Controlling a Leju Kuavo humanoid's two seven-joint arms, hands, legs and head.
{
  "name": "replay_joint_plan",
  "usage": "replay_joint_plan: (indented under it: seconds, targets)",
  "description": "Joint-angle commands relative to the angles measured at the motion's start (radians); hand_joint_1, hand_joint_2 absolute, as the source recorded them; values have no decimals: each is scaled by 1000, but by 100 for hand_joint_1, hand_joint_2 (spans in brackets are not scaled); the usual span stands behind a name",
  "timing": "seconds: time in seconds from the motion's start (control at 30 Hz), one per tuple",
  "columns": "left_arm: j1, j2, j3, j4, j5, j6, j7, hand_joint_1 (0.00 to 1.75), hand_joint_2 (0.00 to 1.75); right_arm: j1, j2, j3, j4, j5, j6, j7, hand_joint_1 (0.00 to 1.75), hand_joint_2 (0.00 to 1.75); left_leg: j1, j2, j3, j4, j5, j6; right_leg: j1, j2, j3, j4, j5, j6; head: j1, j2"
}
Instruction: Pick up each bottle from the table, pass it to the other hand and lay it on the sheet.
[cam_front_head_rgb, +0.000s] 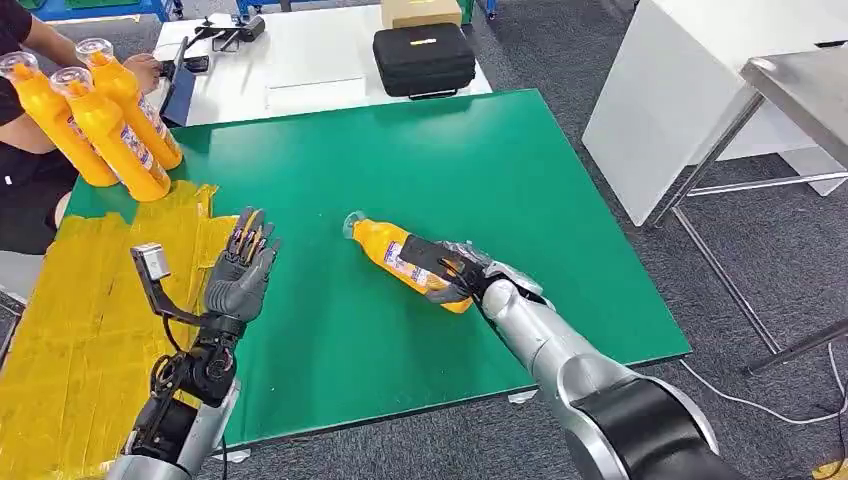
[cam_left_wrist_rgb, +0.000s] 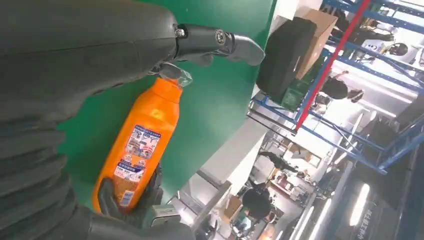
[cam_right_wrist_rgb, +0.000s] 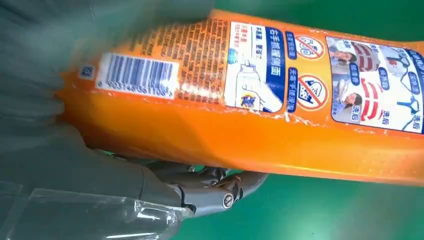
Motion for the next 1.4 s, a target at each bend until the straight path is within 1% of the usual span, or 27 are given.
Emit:
replay_joint_plan:
  seconds: [0.03, 0.07, 0.1, 0.13, 0.17, 0.23, 0.3, 0.33, 0.37, 0.5, 0.57, 0.6, 0.67, 0.73, 0.8, 0.83, 0.87, 0.9, 1.0, 1.03, 1.07, 1.1, 1.13, 1.17, 1.27, 1.3, 1.4]
  targets:
    - [-25, 13, -12, 72, 4, -7, -6, 0, 175, -8, 0, 5, 70, -26, -17, -27, 175, 175, 0, 0, 5, -1, -2, -1, 1, -1, 5, -1, -2, 0, 0, 0]
    - [-23, 14, -12, 72, 5, -8, -6, 0, 175, -10, 0, 6, 69, -26, -16, -26, 175, 175, 0, 0, 7, -1, -3, -2, 1, -1, 7, -1, -3, 0, 0, 0]
    - [-22, 15, -12, 72, 5, -9, -7, 0, 175, -12, 0, 6, 68, -25, -16, -26, 175, 175, 0, 0, 3, -1, -1, -1, 0, -1, 3, -1, -1, 0, 0, 0]
    - [-22, 15, -12, 72, 5, -9, -7, 0, 175, -12, 0, 6, 68, -25, -16, -26, 175, 175, 0, 0, 5, -1, -2, -1, 0, -1, 6, -1, -2, 0, 0, 0]
    - [-22, 15, -12, 72, 5, -9, -7, 0, 175, -12, 0, 6, 68, -25, -16, -26, 175, 175, 0, 0, 2, -1, -1, -1, 0, -1, 2, -1, -1, 0, 0, 0]
    - [-8, 17, -6, 56, 7, -2, -9, 0, 175, 0, 5, -28, 27, -57, -91, -86, 175, 175, 0, 1, 6, -1, -3, -1, 0, -1, 6, -1, -2, 0, 0, 0]
    - [19, 25, 4, 35, 17, -8, -8, 0, 175, 10, 14, -76, -67, -118, -183, -194, 175, 175, 0, 1, 4, -1, -2, -1, 0, 0, 4, -1, -2, 0, 0, 0]
    - [27, 27, 8, 32, 31, -22, -2, 0, 175, 14, 16, -85, -109, -136, -202, -222, 175, 175, 0, 2, 5, 0, -2, -1, 0, 1, 4, 0, -2, 0, 0, 0]
    - [38, 28, 16, 26, 45, -30, 1, 0, 175, 49, 20, -114, -223, -199, -249, -287, 175, 175, -1, 2, 2, 0, -1, -1, -1, 1, 1, 0, -1, 0, 0, 0]
    - [37, 18, 19, 38, 48, -36, -8, 0, 175, 177, 1, -113, -535, -293, -378, -375, 175, 175, 0, 1, 0, 0, -2, -1, 0, 0, 0, 0, -2, 0, 0, 0]
    - [27, 13, 16, 47, 41, -31, -12, 0, 175, 205, -8, -103, -579, -308, -405, -393, 175, 175, 0, -1, 4, 0, -5, -2, 1, -3, 5, 1, -5, 0, 0, 0]
    - [23, 12, 15, 51, 39, -29, -13, 0, 175, 212, -11, -101, -587, -315, -419, -401, 175, 175, 0, -2, 3, 0, -3, -1, 1, -3, 4, 0, -4, 0, -1, 0]
    - [19, 12, 12, 56, 38, -31, -15, 0, 175, 218, -13, -98, -588, -316, -439, -414, 175, 175, 0, -2, -1, 0, -1, -1, 0, -2, 0, 0, -2, 0, 0, 0]
    - [10, 13, 9, 68, 39, -31, -17, 0, 175, 222, -11, -94, -585, -338, -449, -448, 175, 175, 0, 0, 4, 1, -5, -1, 0, -2, 5, 1, -5, 0, 0, 0]
    - [8, 13, 9, 70, 40, -32, -17, 0, 175, 220, -9, -92, -582, -339, -450, -450, 175, 175, 0, -1, -1, 0, -2, -1, 0, -2, -1, 0, -2, 0, 0, 0]
    - [8, 13, 9, 70, 40, -32, -17, 0, 175, 220, -9, -92, -582, -339, -450, -450, 175, 175, 0, 0, 5, 1, -5, -2, 0, -2, 5, 1, -5, 0, 0, 0]
    - [8, 13, 9, 70, 40, -32, -17, 0, 175, 220, -9, -92, -582, -339, -450, -450, 175, 175, 0, -1, -1, 0, -2, -1, 0, -2, -1, 0, -2, 0, 0, 0]
    - [6, 14, 6, 76, 56, -52, -11, 0, 175, 211, -13, -73, -566, -347, -432, -453, 175, 175, 0, 0, 2, 1, -3, -2, 0, -2, 2, 1, -3, -1, 0, 0]
    - [-15, 4, 2, 120, 179, -169, 52, 0, 175, 162, 0, 53, -461, -287, -373, -421, 175, 175, 0, 0, 1, 0, -3, -2, 0, -1, 1, 0, -3, -1, 0, 0]
    - [-20, -1, -4, 130, 201, -186, 62, 0, 175, 142, 16, 90, -409, -256, -376, -400, 175, 175, 0, 1, -1, 0, -2, -1, 0, 0, -2, 0, -1, 0, 0, 0]
    - [-25, -6, -15, 131, 214, -205, 65, 0, 175, 127, 44, 120, -354, -244, -357, -388, 175, 175, 0, 3, 5, 1, -5, -2, 0, 1, 4, 1, -4, -1, 0, 0]
    - [-26, -15, -24, 124, 239, -233, 80, 0, 175, 99, 62, 153, -270, -225, -343, -377, 175, 175, 0, 4, 0, 0, -2, -2, 0, 3, -1, 0, -1, 0, 0, 0]
    - [-30, -23, -37, 114, 252, -247, 93, 0, 175, 79, 84, 174, -208, -217, -333, -366, 175, 175, 0, 5, 2, 0, -3, -2, 0, 4, 0, 0, -1, -1, 0, 0]
    - [-33, -27, -44, 108, 252, -247, 96, 0, 175, 73, 96, 184, -183, -205, -348, -361, 175, 175, 0, 7, 4, 0, -5, -2, 0, 5, 3, 0, -2, -1, 0, 0]
    - [-47, -39, -70, 95, 290, -266, 129, 0, 175, 27, 124, 211, -78, -189, -350, -359, 175, 175, 1, 2, -2, 0, -2, -1, 0, 1, -3, 1, -1, -1, 0, 0]
    - [-49, -40, -72, 94, 291, -264, 130, 0, 175, 25, 125, 212, -76, -189, -350, -358, 175, 175, 1, 3, 1, 0, -3, -2, 1, 1, 0, 1, -2, -1, 0, 0]
    - [-60, -36, -91, 92, 292, -257, 130, 0, 175, 0, 135, 234, -45, -175, -340, -352, 175, 175, 1, 1, -1, 1, -2, -2, 1, 1, -2, 1, -2, 0, 0, 0]
